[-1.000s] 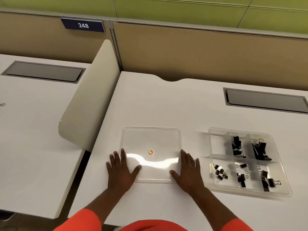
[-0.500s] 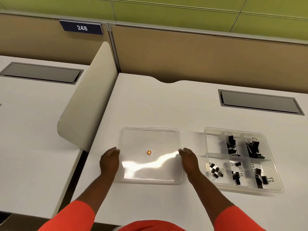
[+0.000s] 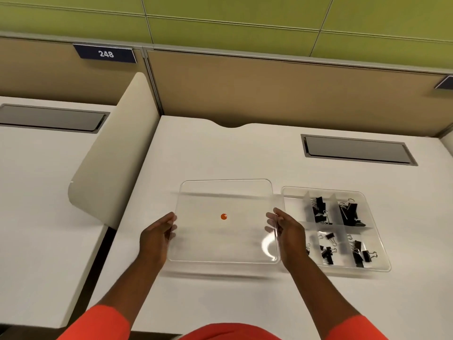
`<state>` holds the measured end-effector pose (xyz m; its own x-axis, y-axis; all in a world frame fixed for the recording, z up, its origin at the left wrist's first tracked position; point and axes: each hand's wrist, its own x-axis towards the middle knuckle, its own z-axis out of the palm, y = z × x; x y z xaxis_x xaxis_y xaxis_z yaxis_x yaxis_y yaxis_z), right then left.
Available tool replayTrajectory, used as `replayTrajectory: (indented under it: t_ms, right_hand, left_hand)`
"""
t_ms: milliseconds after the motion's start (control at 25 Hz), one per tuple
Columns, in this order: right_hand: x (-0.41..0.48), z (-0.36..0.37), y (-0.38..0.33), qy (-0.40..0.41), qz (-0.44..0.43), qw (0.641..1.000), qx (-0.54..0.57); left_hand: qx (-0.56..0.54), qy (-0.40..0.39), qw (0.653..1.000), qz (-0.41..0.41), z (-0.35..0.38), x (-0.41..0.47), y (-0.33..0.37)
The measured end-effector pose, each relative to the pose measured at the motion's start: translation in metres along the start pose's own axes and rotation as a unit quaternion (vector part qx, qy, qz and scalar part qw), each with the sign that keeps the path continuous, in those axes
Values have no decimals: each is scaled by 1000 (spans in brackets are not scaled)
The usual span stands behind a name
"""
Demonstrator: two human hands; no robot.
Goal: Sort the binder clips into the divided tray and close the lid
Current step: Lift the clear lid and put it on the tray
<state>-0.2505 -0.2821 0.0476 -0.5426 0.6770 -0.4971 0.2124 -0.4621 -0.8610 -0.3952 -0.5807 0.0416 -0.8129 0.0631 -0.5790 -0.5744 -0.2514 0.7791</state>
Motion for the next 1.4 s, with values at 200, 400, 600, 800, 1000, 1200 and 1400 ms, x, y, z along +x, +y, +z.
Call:
replayTrajectory:
  t_ms: [200,400,600,800,1000,1200,1400]
  right_hand:
    - [13,-59,-33,42,-71,996,-39]
    - [45,-148,-62,57,-99,991,-75]
    - [80,-242,-86,72,-128,970,-193]
    - [114,-297,-88,66,-158,928,-332]
    - [125,-309,-92,41,-162,914,-369]
    - [132,-308,-85,21,-144,910,-388]
    - [132,-303,-85,17,-141,904,-404]
  left_hand:
    - [-21,-69,997,-11,63,-19,-22]
    - [-26,-83,996,-8,140,-52,-67]
    - [29,-62,998,9,224,-87,-125]
    - [172,18,982,80,277,-103,-169]
    - [334,57,925,169,295,-102,-176]
    - [398,75,893,199,299,-103,-174]
    - [432,80,873,213,291,-97,-182]
